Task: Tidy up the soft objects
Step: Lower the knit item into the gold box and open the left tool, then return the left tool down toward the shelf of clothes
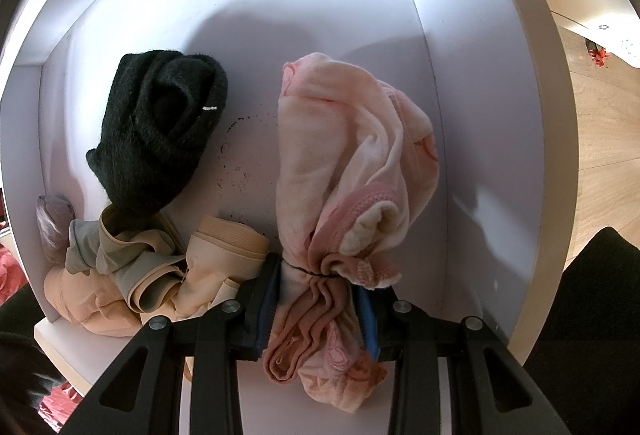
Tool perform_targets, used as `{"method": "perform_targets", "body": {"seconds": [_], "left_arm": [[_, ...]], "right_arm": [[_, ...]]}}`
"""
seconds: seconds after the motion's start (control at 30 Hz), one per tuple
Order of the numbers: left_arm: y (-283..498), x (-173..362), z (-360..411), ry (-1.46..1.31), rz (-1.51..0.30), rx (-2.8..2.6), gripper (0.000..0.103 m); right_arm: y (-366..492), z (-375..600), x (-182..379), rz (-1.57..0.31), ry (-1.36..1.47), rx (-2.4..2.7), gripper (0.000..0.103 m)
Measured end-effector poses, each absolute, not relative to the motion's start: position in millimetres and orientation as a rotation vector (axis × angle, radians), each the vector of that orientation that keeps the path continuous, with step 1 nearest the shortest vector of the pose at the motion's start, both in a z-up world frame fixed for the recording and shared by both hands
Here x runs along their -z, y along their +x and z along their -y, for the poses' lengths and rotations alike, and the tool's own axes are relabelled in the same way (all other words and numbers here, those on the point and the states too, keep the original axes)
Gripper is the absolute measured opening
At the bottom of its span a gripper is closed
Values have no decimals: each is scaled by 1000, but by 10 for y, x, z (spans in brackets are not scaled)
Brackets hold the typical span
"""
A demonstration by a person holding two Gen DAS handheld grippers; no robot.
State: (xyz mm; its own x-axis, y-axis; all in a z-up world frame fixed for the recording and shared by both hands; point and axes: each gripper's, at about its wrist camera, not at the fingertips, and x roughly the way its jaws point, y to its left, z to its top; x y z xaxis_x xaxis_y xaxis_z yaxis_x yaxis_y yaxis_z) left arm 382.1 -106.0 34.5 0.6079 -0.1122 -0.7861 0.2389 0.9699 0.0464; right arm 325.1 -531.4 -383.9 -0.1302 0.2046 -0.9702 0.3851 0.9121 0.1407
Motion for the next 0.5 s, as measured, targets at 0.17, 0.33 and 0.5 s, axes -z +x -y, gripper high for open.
{"method": "perform_targets", "body": {"seconds": [0.17,0.33,0.5], "left_arm": [[3596,-411,959,167,-876,235,96],[3377,-558,786,110,-836,258,96],[3087,-631,732,167,-797,293,97]], "right_arm": [[3253,5266,3832,-1715,435,161,35],[3256,5223,3825,-1715,428,161,35],[3266,5186,3822,-1716,408,158,35]]}}
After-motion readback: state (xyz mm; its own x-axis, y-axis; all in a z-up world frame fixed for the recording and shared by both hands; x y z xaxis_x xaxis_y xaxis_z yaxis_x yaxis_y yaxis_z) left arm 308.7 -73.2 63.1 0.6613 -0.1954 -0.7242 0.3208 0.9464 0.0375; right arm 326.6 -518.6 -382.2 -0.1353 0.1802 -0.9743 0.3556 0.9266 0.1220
